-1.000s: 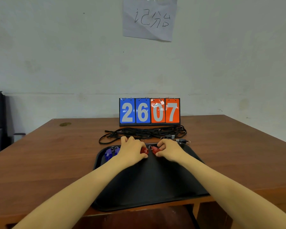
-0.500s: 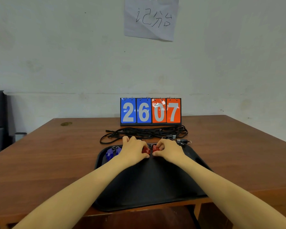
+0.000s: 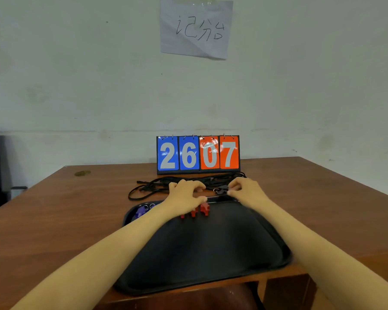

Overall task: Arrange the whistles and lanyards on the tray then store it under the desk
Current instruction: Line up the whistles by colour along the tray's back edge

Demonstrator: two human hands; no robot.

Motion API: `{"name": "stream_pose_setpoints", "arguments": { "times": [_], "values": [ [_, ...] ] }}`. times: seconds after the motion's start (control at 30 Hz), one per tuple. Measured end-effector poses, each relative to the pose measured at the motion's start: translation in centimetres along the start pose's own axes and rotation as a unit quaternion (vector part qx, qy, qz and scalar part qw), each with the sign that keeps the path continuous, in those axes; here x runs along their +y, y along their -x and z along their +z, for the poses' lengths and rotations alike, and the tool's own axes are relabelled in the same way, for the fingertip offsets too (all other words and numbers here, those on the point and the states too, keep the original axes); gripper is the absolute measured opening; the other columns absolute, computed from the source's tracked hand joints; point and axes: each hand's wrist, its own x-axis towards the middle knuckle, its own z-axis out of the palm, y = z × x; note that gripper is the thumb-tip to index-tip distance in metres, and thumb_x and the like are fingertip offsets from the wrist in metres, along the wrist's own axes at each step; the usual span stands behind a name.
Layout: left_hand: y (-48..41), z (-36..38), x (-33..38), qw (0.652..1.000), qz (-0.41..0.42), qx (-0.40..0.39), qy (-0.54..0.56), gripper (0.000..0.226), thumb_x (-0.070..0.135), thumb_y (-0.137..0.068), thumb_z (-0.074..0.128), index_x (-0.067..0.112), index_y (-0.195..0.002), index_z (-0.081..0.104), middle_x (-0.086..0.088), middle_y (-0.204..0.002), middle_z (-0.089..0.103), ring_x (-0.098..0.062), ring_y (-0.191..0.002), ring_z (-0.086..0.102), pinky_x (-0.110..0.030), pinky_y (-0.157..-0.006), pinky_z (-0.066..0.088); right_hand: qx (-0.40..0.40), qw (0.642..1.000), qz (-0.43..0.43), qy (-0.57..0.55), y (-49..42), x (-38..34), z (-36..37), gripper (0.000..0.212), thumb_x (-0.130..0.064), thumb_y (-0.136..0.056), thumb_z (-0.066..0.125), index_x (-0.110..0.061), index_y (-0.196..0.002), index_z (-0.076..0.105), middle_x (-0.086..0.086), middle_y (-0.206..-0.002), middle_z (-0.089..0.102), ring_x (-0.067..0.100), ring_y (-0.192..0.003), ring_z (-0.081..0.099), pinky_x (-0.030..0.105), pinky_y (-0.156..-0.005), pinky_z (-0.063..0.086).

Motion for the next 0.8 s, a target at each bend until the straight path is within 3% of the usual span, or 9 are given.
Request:
{"name": "stream_pose_setpoints", "arguments": {
  "times": [0.1, 0.2, 0.5, 0.67, 0.8],
  "values": [
    [-3.2, 0.6, 0.5, 1.000, -0.009, -0.016, 0.004, 0.032, 0.033, -0.092, 0.051, 0.024, -0.122, 0.057, 0.005, -0.123, 0.061, -0.015, -0.115, 0.052, -0.036, -0.104, 0.030, 0.028, 0.999, 0.008, 0.018, -1.7, 1.4, -2.1, 0.025, -0.013, -0.090, 0.057, -0.012, -0.114, 0.061, 0.007, -0.119, 0.062, 0.019, -0.103, 0.059, 0.028, -0.088, 0.047],
    [-6.7, 1.6, 0.7, 0.998, -0.020, -0.051, -0.028, 0.029, 0.031, -0.094, 0.049, 0.023, -0.119, 0.061, 0.003, -0.126, 0.060, -0.017, -0.117, 0.052, -0.042, -0.106, 0.036, -0.020, 0.997, 0.013, 0.068, -3.4, 2.6, -3.1, 0.030, -0.008, -0.090, 0.055, -0.011, -0.120, 0.059, 0.008, -0.121, 0.061, 0.020, -0.099, 0.060, 0.025, -0.078, 0.049],
    [-12.9, 4.6, 1.3, 0.995, -0.024, -0.099, -0.009, 0.032, 0.033, -0.091, 0.055, 0.018, -0.119, 0.061, 0.000, -0.125, 0.060, -0.019, -0.118, 0.051, -0.043, -0.108, 0.033, -0.140, 0.966, -0.003, 0.220, -6.8, 5.3, -2.6, 0.037, -0.015, -0.086, 0.062, -0.015, -0.122, 0.059, 0.006, -0.127, 0.058, 0.023, -0.114, 0.056, 0.033, -0.096, 0.045],
    [-14.2, 6.2, 1.5, 0.992, -0.029, -0.123, -0.022, 0.034, 0.037, -0.086, 0.061, 0.017, -0.114, 0.065, 0.000, -0.120, 0.064, -0.019, -0.116, 0.053, -0.042, -0.108, 0.032, -0.132, 0.966, -0.032, 0.221, -7.4, 6.3, -1.8, 0.034, -0.018, -0.086, 0.059, -0.021, -0.120, 0.061, 0.006, -0.124, 0.060, 0.024, -0.110, 0.057, 0.039, -0.097, 0.048],
    [-14.4, 7.1, 1.7, 0.993, -0.040, -0.095, -0.048, 0.031, 0.036, -0.088, 0.059, 0.017, -0.112, 0.066, -0.001, -0.115, 0.065, -0.020, -0.114, 0.051, -0.039, -0.104, 0.029, -0.120, 0.965, -0.043, 0.229, -7.5, 6.7, -1.6, 0.025, -0.020, -0.087, 0.058, -0.021, -0.111, 0.063, 0.006, -0.118, 0.061, 0.024, -0.103, 0.058, 0.038, -0.091, 0.050]
  ]
}}
